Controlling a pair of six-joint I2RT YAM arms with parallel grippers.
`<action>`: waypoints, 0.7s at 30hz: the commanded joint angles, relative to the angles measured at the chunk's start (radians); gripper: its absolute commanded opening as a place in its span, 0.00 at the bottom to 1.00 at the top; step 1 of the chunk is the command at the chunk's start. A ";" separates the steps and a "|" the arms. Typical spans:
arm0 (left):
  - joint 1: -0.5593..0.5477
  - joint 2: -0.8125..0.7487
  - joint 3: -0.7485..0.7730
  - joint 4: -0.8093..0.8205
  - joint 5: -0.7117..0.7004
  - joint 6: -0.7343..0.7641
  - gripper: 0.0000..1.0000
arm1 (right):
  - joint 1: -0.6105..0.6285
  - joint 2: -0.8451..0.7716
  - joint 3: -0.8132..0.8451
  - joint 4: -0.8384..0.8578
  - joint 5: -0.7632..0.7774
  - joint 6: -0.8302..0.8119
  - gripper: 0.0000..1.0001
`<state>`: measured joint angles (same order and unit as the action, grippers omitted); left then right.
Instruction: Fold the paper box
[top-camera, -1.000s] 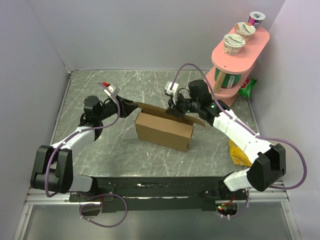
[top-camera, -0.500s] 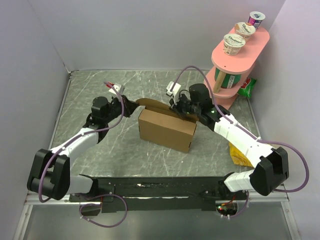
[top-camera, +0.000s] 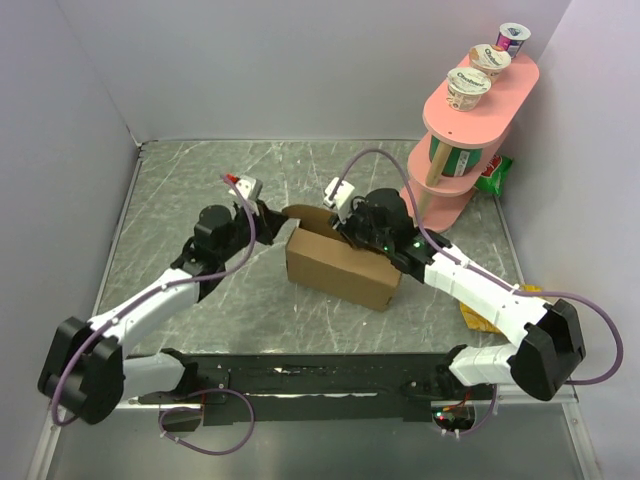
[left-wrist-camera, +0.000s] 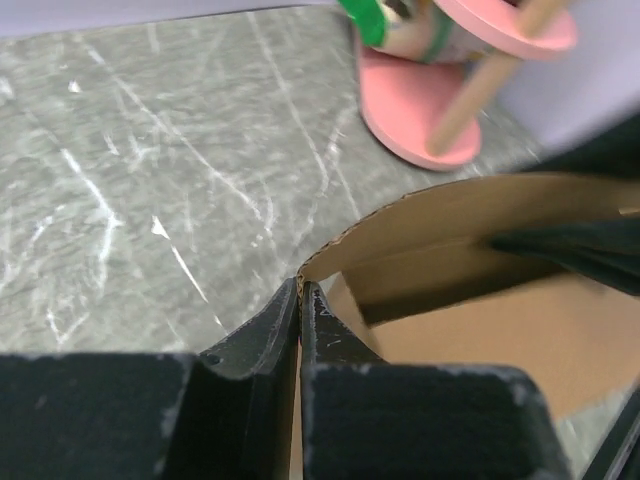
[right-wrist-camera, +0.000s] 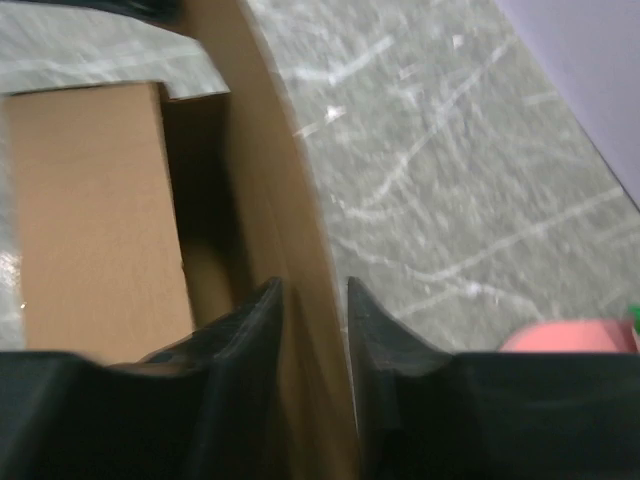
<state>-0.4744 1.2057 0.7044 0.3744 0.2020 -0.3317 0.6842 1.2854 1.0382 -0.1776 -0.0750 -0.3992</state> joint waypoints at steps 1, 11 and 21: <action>-0.049 -0.092 -0.051 0.024 0.097 0.135 0.08 | 0.014 -0.064 -0.041 0.030 0.029 0.045 0.54; -0.053 -0.207 -0.125 -0.011 0.163 0.209 0.07 | 0.012 -0.176 -0.072 0.017 -0.069 0.053 0.68; -0.059 -0.215 -0.138 -0.006 0.272 0.230 0.05 | 0.014 -0.123 -0.073 0.030 -0.220 0.046 0.62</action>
<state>-0.5262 1.0046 0.5755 0.3305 0.3965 -0.1375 0.6903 1.1347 0.9596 -0.1753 -0.2230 -0.3561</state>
